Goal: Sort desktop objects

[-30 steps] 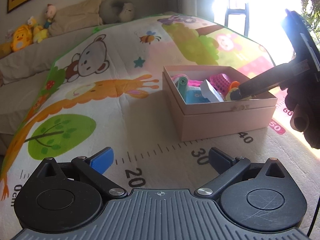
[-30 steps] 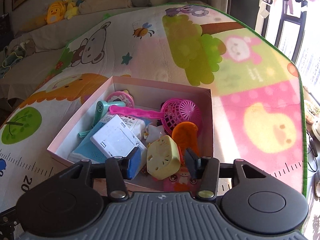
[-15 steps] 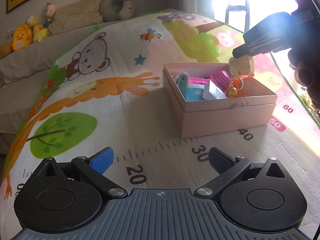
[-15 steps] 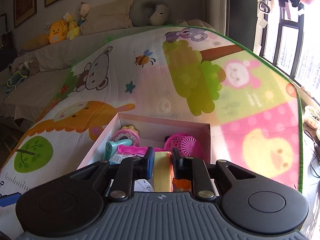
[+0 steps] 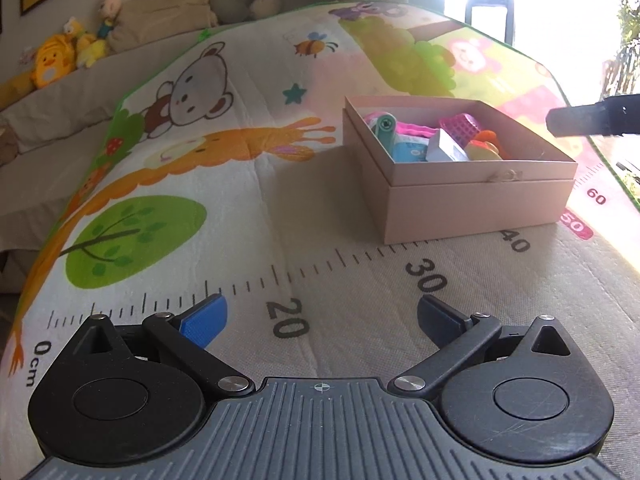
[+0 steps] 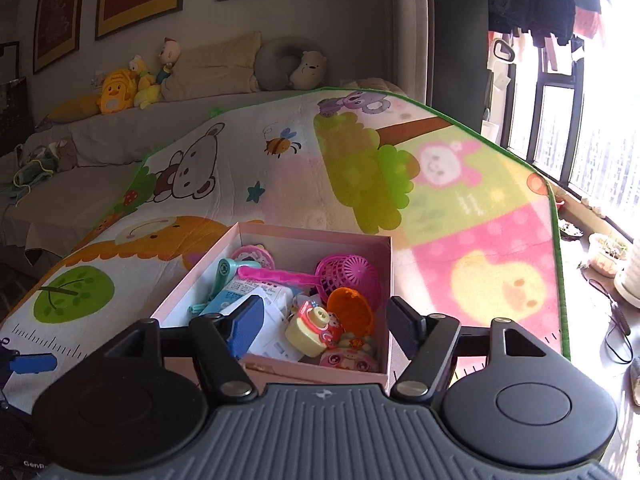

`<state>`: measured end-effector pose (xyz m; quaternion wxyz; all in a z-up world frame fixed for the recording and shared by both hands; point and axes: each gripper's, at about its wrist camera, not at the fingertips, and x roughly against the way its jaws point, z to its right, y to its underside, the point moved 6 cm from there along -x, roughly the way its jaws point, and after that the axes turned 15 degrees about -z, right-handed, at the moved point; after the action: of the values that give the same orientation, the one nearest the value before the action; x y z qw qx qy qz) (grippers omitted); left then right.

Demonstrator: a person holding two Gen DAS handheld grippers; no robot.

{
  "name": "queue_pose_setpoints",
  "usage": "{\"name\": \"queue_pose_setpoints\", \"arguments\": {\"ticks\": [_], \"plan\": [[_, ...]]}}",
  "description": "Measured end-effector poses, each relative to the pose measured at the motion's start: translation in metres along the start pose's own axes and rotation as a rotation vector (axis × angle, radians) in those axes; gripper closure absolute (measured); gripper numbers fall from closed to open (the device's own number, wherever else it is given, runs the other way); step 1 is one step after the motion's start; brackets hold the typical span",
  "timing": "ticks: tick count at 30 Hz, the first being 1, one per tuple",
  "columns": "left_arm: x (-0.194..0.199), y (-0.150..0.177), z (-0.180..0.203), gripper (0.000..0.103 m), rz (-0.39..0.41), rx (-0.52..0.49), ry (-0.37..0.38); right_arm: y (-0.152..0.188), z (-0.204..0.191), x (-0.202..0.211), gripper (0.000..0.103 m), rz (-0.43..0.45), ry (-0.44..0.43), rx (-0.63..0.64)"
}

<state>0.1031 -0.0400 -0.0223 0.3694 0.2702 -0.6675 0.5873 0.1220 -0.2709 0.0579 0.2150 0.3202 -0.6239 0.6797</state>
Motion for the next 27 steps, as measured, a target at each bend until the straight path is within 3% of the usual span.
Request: {"name": "queue_pose_setpoints", "arguments": {"ticks": [3, 6, 10, 15, 27], "plan": [[-0.001, 0.005, 0.001, 0.0, 0.007, 0.016, -0.001, 0.034, -0.02, 0.001, 0.006, -0.04, -0.021, 0.01], [-0.004, 0.007, 0.002, 0.0, 0.008, 0.024, -0.019, 0.06, -0.034, -0.009, 0.0, -0.1, -0.036, -0.01], [-0.015, 0.009, 0.004, 0.0, -0.039, 0.041, -0.027, 0.081, -0.041, -0.027, 0.0, -0.176, -0.008, -0.047], [-0.019, 0.009, 0.001, 0.0, -0.019, 0.09, -0.036, 0.087, -0.031, -0.048, 0.0, -0.241, 0.05, -0.123], [-0.018, 0.011, 0.002, 0.0, -0.012, 0.097, -0.034, 0.078, -0.025, -0.064, 0.0, -0.182, 0.099, -0.143]]}}
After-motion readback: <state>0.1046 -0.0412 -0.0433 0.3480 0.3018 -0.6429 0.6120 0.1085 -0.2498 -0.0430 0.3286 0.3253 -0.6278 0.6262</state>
